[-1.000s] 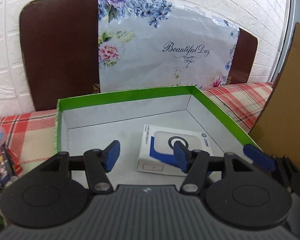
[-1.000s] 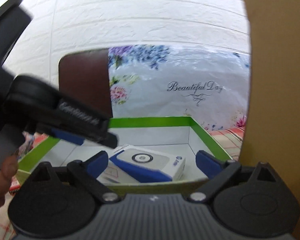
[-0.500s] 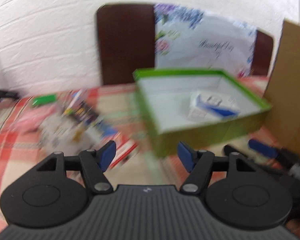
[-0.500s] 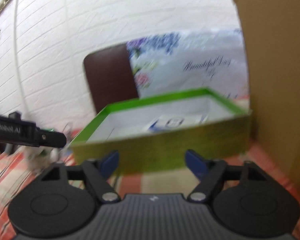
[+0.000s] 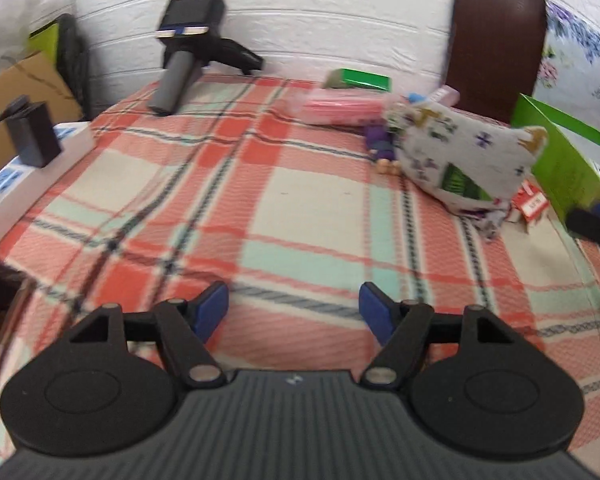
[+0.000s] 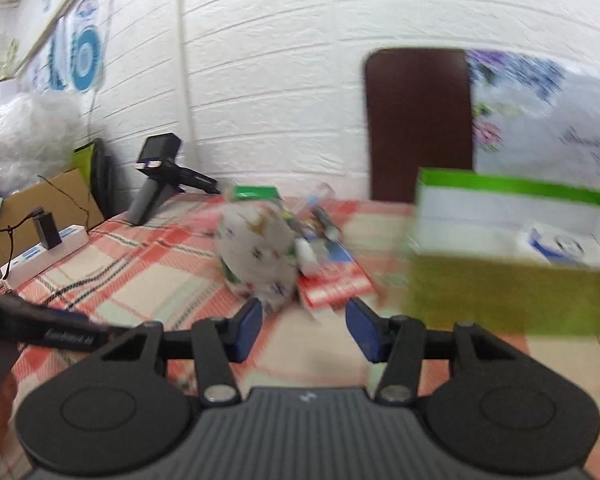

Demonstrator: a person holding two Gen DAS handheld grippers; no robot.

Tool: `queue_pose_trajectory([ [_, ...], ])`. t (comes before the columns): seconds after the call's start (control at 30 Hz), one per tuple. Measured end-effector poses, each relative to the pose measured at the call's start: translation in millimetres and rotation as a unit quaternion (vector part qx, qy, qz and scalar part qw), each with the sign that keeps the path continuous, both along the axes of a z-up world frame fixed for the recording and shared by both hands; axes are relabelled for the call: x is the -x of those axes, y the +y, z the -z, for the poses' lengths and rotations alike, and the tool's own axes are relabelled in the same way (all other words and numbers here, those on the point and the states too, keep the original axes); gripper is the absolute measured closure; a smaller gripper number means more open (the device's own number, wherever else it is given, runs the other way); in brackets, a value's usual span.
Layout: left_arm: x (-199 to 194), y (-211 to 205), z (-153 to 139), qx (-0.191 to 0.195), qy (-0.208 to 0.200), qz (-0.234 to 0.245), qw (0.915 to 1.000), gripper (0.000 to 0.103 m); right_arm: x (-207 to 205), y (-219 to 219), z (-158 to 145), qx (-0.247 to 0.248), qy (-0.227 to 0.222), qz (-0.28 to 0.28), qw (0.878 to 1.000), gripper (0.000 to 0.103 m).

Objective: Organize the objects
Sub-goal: 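Move the right gripper to the patterned cloth pouch and grasp it, then carry the cloth pouch with the right gripper into the green box and release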

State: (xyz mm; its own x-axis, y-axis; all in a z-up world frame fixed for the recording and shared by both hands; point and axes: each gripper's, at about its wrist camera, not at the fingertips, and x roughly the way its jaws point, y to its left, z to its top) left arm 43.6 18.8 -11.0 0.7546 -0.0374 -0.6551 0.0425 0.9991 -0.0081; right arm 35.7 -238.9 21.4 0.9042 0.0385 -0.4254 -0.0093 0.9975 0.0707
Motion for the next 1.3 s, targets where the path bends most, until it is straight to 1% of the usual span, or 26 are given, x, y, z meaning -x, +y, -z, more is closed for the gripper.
queue_pose_trajectory([
  [0.07, 4.2, 13.3, 0.4, 0.009, -0.001, -0.005, 0.9999, 0.029, -26.6, 7.2, -6.5, 0.015, -0.001, -0.005, 1.0, 0.054],
  [0.13, 8.3, 21.3, 0.2, 0.016, -0.002, -0.008, 0.9998, 0.026, -52.4, 12.6, -7.2, 0.023, 0.016, -0.012, 1.0, 0.055],
  [0.17, 9.3, 25.7, -0.4, 0.022, -0.002, -0.008, 0.9997, 0.026, -62.3, 14.4, -3.6, 0.024, 0.027, -0.017, 0.999, 0.06],
  [0.2, 8.7, 30.4, -0.9, 0.029, -0.001, -0.008, 0.9996, 0.026, -67.7, 17.5, 0.4, 0.027, 0.035, -0.023, 0.999, 0.077],
  [0.23, 11.4, 32.7, -1.5, 0.035, -0.001, -0.01, 0.9993, 0.026, -66.3, 22.2, 1.3, 0.032, 0.032, -0.027, 0.999, 0.081],
  [0.27, 11.9, 35.9, -2.8, 0.043, -0.001, -0.01, 0.999, 0.026, -61.9, 26.8, 1.0, 0.033, 0.032, -0.041, 0.998, 0.083],
  [0.3, 12.4, 38.8, -3.6, 0.051, -0.001, -0.011, 0.9986, 0.026, -51.8, 34.4, 0.5, 0.038, 0.03, -0.063, 0.997, 0.086],
  [0.37, 12.9, 44.0, -5.7, 0.068, 0.002, -0.015, 0.9975, 0.026, -22.8, 54.4, 3.3, 0.081, 0.026, -0.105, 0.991, 0.086],
  [0.47, 12.9, 50.9, -10.2, 0.099, 0.007, -0.018, 0.9949, 0.025, 31.9, 77.4, 14.3, 0.157, 0.024, -0.171, 0.972, 0.088],
  [0.5, 13.7, 52.1, -12.8, 0.109, 0.006, -0.014, 0.994, 0.025, 49.6, 79.1, 20.3, 0.169, 0.034, -0.19, 0.967, 0.089],
  [0.53, 15.4, 52.1, -16.1, 0.117, 0.002, -0.009, 0.9931, 0.025, 64.7, 77.6, 26.1, 0.169, 0.051, -0.201, 0.963, 0.087],
  [0.57, 17.7, 51.1, -19.8, 0.125, -0.003, -0.002, 0.9922, 0.024, 76.6, 71.9, 30.3, 0.152, 0.066, -0.205, 0.965, 0.083],
  [0.63, 21.0, 46.7, -26.4, 0.132, -0.015, 0.022, 0.9909, 0.018, 96.8, 52.1, 34.1, 0.077, 0.093, -0.198, 0.973, 0.057],
  [0.7, 24.3, 37.9, -31.7, 0.131, -0.023, 0.049, 0.9899, 0.017, 108.1, 33.6, 33.6, 0.007, 0.103, -0.18, 0.978, 0.046],
  [0.77, 22.9, 28.6, -34.4, 0.132, -0.026, 0.068, 0.9886, 0.014, 108.6, 23.8, 30.5, -0.02, 0.103, -0.162, 0.981, 0.045],
  [0.8, 18.7, 25.2, -35.8, 0.13, -0.025, 0.071, 0.9886, 0.011, 106.1, 21.7, 28.4, -0.026, 0.103, -0.154, 0.982, 0.045],
  [0.87, 8.9, 18.6, -41.4, 0.127, -0.027, 0.068, 0.9891, 0.01, 98.4, 15.8, 24.1, -0.046, 0.104, -0.14, 0.984, 0.041],
  [0.9, 3.6, 17.2, -45.3, 0.13, -0.032, 0.072, 0.9885, 0.008, 93.2, 13.4, 21.8, -0.059, 0.105, -0.133, 0.984, 0.033],
  [0.93, -1.5, 15.8, -48.8, 0.13, -0.037, 0.078, 0.9877, 0.006, 86.3, 10.9, 19.4, -0.073, 0.106, -0.126, 0.984, 0.021],
  [0.97, -6.7, 13.4, -51.0, 0.129, -0.038, 0.085, 0.9873, 0.005, 81.3, 9.0, 19.4, -0.086, 0.105, -0.12, 0.984, 0.018],
  [1.0, -11.4, 10.8, -51.0, 0.127, -0.036, 0.092, 0.987, 0.005, 74.9, 8.7, 17.7, -0.095, 0.104, -0.118, 0.983, 0.018],
  [1.07, -19.5, 5.0, -47.3, 0.129, -0.022, 0.11, 0.9853, 0.005, 63.4, 12.0, 16.6, -0.091, 0.103, -0.119, 0.983, 0.015],
  [1.13, -27.3, -0.9, -38.5, 0.132, 0.0, 0.125, 0.9833, 0.005, 50.3, 23.5, 19.6, -0.066, 0.11, -0.121, 0.984, 0.006],
  [1.2, -34.3, -4.7, -26.0, 0.131, 0.02, 0.136, 0.9819, 0.006, 33.4, 34.3, 27.3, -0.045, 0.122, -0.127, 0.983, 0.006],
  [1.27, -39.1, -4.5, -9.4, 0.134, 0.044, 0.138, 0.9803, 0.015, 17.3, 44.7, 33.0, -0.031, 0.121, -0.129, 0.984, 0.005],
  [1.3, -40.8, -0.7, -0.8, 0.158, 0.058, 0.141, 0.9757, 0.019, 10.0, 51.1, 34.1, -0.02, 0.119, -0.133, 0.984, 0.006],
])
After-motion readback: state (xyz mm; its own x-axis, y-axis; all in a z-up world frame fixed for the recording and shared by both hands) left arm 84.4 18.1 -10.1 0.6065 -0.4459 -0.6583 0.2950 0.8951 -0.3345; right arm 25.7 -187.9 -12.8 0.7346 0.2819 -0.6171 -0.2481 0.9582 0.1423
